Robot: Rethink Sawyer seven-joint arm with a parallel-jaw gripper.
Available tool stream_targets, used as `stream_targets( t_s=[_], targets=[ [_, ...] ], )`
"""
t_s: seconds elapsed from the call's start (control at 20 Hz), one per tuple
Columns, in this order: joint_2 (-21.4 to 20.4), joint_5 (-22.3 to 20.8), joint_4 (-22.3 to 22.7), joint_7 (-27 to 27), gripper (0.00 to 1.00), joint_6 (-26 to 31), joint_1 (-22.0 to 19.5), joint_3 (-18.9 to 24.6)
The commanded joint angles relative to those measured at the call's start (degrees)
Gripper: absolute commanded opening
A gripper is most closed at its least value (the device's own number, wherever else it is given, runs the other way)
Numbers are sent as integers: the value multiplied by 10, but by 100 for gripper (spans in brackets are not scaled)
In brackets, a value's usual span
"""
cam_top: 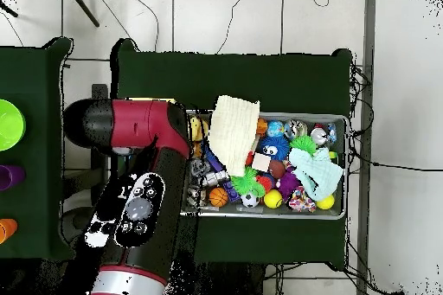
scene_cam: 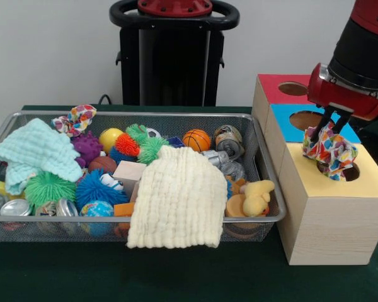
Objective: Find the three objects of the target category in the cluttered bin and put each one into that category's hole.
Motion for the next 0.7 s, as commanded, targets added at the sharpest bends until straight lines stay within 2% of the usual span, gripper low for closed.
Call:
stream_targets(
  t_s=[0.05,0.7],
  targets=[
    [23,14,10,152,0,42,-1,24],
    [27,21,6,156,0,43,4,19]
  ],
)
